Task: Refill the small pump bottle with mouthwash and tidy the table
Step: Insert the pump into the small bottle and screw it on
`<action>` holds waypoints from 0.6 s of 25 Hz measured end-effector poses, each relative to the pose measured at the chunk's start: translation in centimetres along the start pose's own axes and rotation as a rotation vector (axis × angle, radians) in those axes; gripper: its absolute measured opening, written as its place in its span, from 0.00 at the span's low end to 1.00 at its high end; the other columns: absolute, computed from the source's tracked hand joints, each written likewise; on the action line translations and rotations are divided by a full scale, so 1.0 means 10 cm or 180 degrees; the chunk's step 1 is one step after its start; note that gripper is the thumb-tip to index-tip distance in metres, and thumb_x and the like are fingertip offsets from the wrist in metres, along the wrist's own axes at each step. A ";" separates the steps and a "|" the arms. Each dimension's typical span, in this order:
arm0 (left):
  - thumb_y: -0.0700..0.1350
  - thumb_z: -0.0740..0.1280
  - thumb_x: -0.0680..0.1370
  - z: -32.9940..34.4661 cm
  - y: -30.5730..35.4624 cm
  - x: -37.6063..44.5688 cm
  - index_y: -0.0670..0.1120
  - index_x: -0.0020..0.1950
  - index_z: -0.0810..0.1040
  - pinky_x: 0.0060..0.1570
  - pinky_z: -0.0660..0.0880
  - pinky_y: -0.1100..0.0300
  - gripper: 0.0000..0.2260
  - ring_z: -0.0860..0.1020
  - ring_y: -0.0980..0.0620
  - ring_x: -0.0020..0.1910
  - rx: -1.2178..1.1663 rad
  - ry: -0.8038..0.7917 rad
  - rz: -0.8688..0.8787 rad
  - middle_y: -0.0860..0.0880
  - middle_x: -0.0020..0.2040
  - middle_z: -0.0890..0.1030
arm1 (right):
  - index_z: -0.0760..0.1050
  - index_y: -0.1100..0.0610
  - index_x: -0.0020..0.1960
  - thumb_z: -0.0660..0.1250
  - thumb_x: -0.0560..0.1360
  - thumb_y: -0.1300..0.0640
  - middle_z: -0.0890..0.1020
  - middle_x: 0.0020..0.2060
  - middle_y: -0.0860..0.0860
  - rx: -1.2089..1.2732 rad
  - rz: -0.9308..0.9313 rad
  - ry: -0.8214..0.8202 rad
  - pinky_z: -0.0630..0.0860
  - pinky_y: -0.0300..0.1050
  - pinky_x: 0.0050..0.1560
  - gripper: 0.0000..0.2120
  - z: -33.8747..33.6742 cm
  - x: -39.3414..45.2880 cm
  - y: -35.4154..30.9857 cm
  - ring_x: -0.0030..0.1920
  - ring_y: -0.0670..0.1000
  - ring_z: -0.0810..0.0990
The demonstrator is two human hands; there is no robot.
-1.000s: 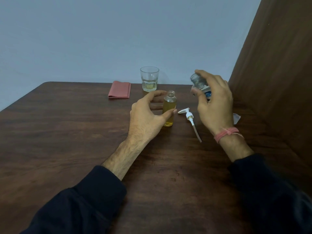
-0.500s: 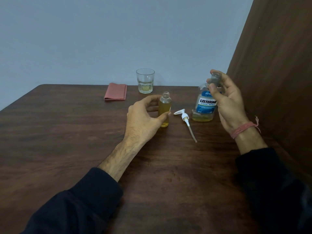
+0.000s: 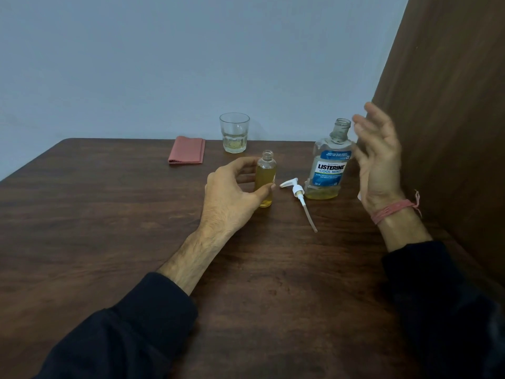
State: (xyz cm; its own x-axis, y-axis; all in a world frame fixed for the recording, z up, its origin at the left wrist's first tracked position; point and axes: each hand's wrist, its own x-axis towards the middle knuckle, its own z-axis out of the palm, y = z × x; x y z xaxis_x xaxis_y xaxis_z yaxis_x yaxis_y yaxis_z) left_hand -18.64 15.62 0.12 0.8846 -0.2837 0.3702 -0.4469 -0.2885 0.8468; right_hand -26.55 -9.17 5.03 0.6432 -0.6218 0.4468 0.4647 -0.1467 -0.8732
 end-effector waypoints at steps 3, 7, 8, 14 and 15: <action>0.51 0.87 0.74 0.00 0.01 0.00 0.53 0.72 0.86 0.67 0.85 0.54 0.27 0.87 0.59 0.62 0.0008 -0.0005 -0.0006 0.57 0.64 0.89 | 0.79 0.60 0.66 0.73 0.81 0.53 0.83 0.61 0.55 -0.0881 -0.1078 0.0738 0.81 0.46 0.59 0.17 0.07 -0.08 -0.02 0.60 0.48 0.82; 0.51 0.87 0.74 0.01 0.01 -0.01 0.55 0.72 0.85 0.66 0.84 0.58 0.27 0.86 0.62 0.60 0.0072 -0.0010 -0.0005 0.60 0.63 0.88 | 0.77 0.55 0.50 0.74 0.82 0.51 0.81 0.39 0.49 -0.1624 -0.1735 0.0496 0.72 0.44 0.35 0.10 0.27 -0.24 -0.06 0.35 0.46 0.76; 0.51 0.87 0.74 0.01 0.01 -0.01 0.55 0.72 0.85 0.66 0.84 0.59 0.27 0.86 0.63 0.60 0.0093 0.0008 0.0017 0.60 0.63 0.88 | 0.78 0.55 0.47 0.74 0.82 0.51 0.79 0.34 0.49 -0.1835 -0.1730 0.0289 0.72 0.44 0.33 0.10 0.32 -0.30 -0.05 0.31 0.46 0.75; 0.51 0.86 0.73 0.00 -0.01 -0.03 0.57 0.68 0.86 0.65 0.86 0.54 0.24 0.87 0.66 0.56 0.0045 0.0035 0.0137 0.62 0.56 0.89 | 0.84 0.46 0.49 0.70 0.82 0.44 0.81 0.38 0.42 -0.3711 -0.1124 -0.1155 0.83 0.50 0.47 0.08 0.50 -0.50 0.07 0.43 0.47 0.81; 0.51 0.86 0.73 0.00 -0.01 -0.03 0.57 0.68 0.86 0.64 0.86 0.54 0.25 0.87 0.67 0.56 0.0056 0.0040 0.0118 0.62 0.56 0.89 | 0.85 0.45 0.52 0.69 0.83 0.44 0.82 0.43 0.43 -0.3883 -0.0980 -0.1291 0.83 0.51 0.51 0.08 0.51 -0.50 0.10 0.48 0.48 0.82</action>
State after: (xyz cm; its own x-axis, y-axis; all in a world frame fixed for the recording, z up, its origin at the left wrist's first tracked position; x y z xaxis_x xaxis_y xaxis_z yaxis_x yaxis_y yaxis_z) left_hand -18.87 15.70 -0.13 0.8688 -0.2831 0.4061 -0.4817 -0.2940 0.8255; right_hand -26.23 -2.24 2.93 0.8450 -0.1970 0.4971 -0.0815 -0.9662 -0.2445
